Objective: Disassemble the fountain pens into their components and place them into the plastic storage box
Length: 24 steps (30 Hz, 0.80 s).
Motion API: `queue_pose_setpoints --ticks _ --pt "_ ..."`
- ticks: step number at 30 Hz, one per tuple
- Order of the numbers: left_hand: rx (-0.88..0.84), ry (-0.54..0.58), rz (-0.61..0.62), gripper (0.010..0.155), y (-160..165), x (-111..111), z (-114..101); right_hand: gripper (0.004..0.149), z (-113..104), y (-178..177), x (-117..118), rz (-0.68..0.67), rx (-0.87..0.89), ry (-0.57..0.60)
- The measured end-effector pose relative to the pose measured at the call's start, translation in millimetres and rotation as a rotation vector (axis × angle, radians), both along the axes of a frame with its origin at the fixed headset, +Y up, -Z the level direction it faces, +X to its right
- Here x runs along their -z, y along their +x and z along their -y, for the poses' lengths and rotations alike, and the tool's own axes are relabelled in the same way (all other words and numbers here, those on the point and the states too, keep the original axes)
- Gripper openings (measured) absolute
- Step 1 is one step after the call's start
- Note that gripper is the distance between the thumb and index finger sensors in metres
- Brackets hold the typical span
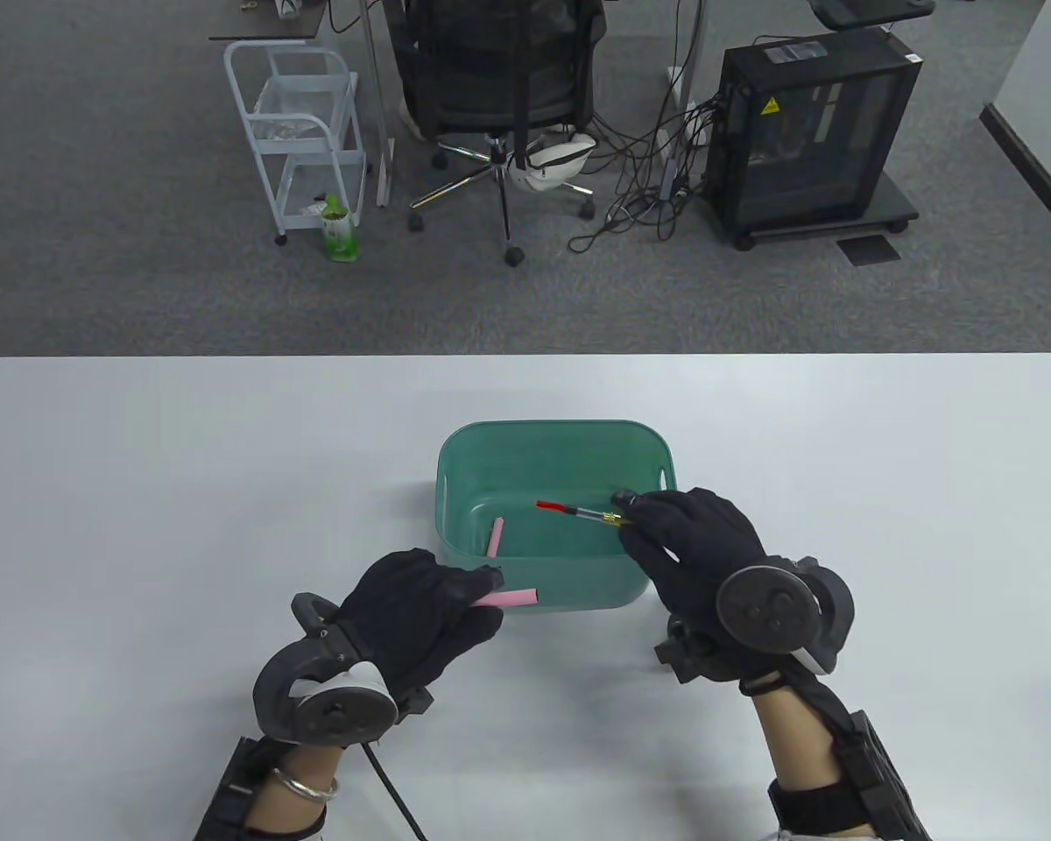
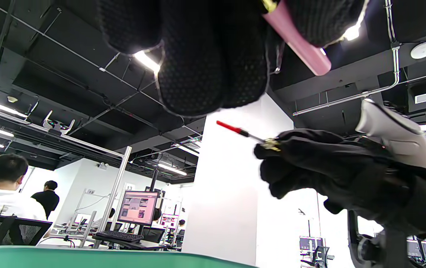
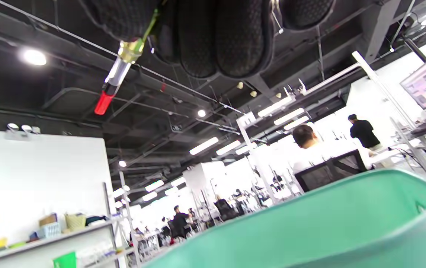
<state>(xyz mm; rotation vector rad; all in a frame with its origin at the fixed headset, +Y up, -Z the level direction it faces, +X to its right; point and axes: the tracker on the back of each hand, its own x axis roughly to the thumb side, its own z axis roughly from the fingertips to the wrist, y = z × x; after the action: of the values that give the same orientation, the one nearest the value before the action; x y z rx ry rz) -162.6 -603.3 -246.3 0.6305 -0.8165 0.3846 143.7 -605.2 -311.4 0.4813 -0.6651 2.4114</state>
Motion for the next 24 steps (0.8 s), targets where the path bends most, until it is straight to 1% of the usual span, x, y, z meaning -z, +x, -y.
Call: queue_pose_setpoints --ticks 3,6,11,17,24 --pt "0.006 0.004 0.004 0.049 1 -1 0 0.043 3 -9 15 0.028 -0.02 -0.059" --pt "0.009 0.019 0.014 0.049 2 -4 -1 0.043 13 -17 30 0.052 -0.05 -0.135" --pt "0.0 0.034 0.031 0.049 3 -8 -4 0.043 29 -28 45 0.076 -0.137 -0.22" --pt "0.001 0.043 0.041 0.049 4 -9 -4 0.043 41 -39 54 0.089 -0.195 -0.251" --pt "0.003 0.043 0.047 0.049 5 -10 -6 0.043 46 -46 57 0.089 -0.247 -0.245"
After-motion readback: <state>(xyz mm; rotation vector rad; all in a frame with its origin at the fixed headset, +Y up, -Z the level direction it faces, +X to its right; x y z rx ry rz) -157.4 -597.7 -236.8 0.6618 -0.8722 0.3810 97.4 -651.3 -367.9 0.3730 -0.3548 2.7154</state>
